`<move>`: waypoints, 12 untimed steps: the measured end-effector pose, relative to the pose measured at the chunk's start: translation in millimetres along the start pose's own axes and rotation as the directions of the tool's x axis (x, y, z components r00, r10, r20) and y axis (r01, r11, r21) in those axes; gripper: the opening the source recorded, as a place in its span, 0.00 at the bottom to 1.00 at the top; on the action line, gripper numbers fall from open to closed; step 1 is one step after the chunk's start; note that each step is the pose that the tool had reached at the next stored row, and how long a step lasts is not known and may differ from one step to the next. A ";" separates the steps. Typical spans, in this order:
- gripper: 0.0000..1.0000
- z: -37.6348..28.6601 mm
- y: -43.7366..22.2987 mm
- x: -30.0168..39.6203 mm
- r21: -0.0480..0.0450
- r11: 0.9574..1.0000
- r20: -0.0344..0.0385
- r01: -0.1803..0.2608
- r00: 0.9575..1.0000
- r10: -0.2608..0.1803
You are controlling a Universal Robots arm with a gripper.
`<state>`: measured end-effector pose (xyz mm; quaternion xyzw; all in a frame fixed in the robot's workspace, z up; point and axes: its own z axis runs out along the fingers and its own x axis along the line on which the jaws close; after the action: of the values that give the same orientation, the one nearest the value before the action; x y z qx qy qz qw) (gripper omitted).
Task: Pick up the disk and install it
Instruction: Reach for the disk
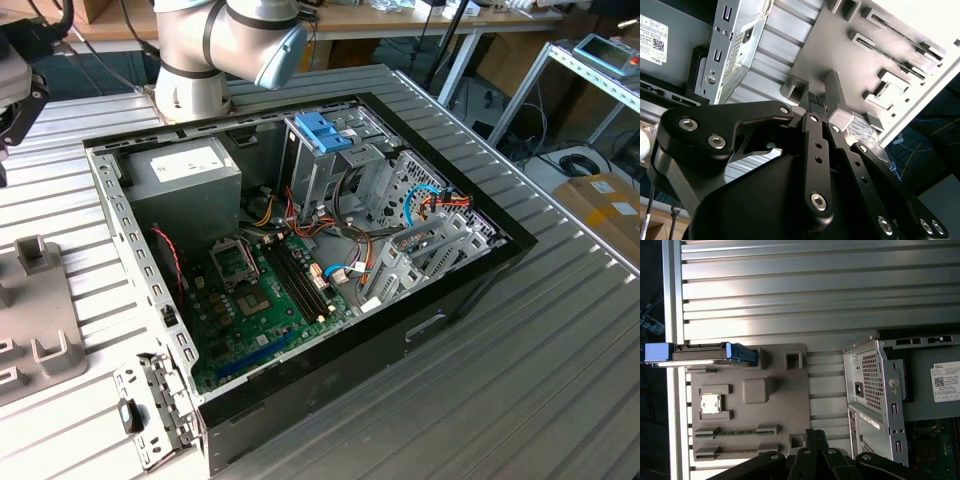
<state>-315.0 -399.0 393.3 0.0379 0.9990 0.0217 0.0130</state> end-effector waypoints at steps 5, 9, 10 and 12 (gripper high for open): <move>0.10 0.0 -0.2 1.8 0.000 1.000 0.000 0.000 1.000 0.000; 0.10 -0.1 -0.2 3.0 0.000 1.000 0.000 0.000 1.000 0.000; 0.10 -0.1 -0.3 3.3 0.000 1.000 0.000 0.000 1.000 0.000; 0.10 -0.1 -0.3 3.9 0.000 1.000 0.000 0.000 1.000 0.000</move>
<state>-318.9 -399.0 393.3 0.0379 0.9990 0.0217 0.0130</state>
